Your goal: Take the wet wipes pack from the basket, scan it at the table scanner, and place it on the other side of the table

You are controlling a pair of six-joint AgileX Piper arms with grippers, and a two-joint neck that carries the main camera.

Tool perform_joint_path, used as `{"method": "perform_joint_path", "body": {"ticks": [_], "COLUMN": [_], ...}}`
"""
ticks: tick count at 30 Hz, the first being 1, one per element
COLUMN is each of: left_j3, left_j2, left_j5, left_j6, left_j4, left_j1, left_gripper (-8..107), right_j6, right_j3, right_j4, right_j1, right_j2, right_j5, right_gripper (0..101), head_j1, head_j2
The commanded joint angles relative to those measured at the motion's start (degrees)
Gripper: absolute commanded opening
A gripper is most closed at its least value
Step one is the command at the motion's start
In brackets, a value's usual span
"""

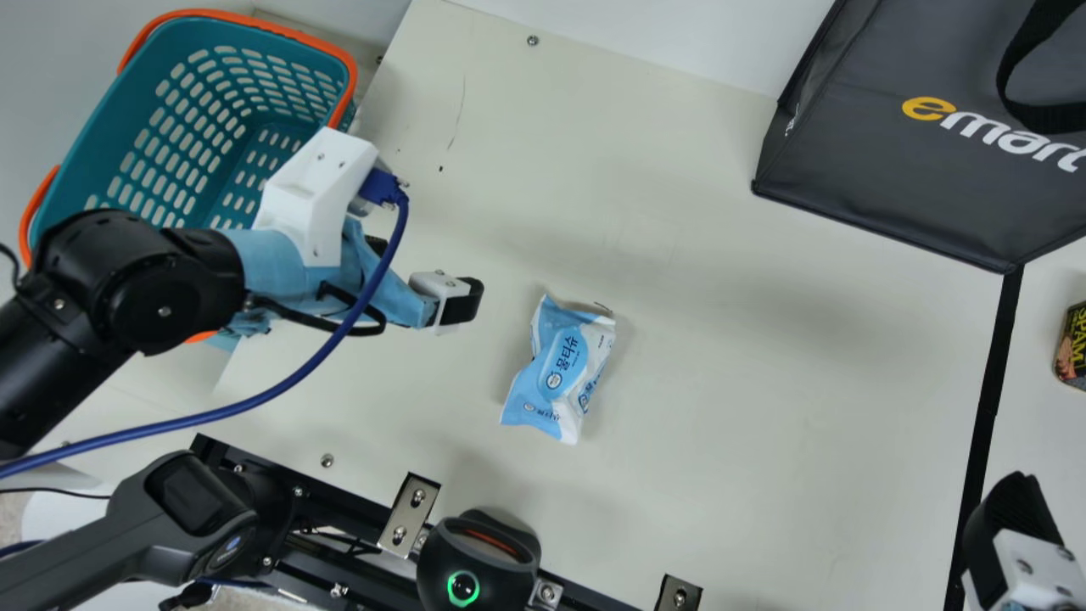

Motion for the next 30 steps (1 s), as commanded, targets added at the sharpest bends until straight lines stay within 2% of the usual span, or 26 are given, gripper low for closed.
{"method": "perform_joint_path", "body": {"ticks": [1, 14, 30], "left_j3": [0.00, 0.00, -0.29], "left_j2": [0.00, 0.00, 0.40], "left_j5": [0.00, 0.12, 0.95], "left_j6": [0.00, 0.00, -0.48], "left_j4": [0.00, 0.00, 1.20], "left_j1": [0.00, 0.00, -0.88], "left_gripper": [90, 90, 90], "right_j6": [0.00, 0.00, 0.00], "right_j3": [0.00, 0.00, 0.00], "right_j4": [0.00, 0.00, 0.00], "right_j1": [0.00, 0.00, 0.00], "right_j2": [0.00, 0.00, 0.00], "right_j5": [0.00, 0.00, -0.07], "right_gripper": [95, 95, 95], "head_j1": [-1.66, -1.66, -1.66], "head_j2": [-2.53, -19.86, -19.86]}}
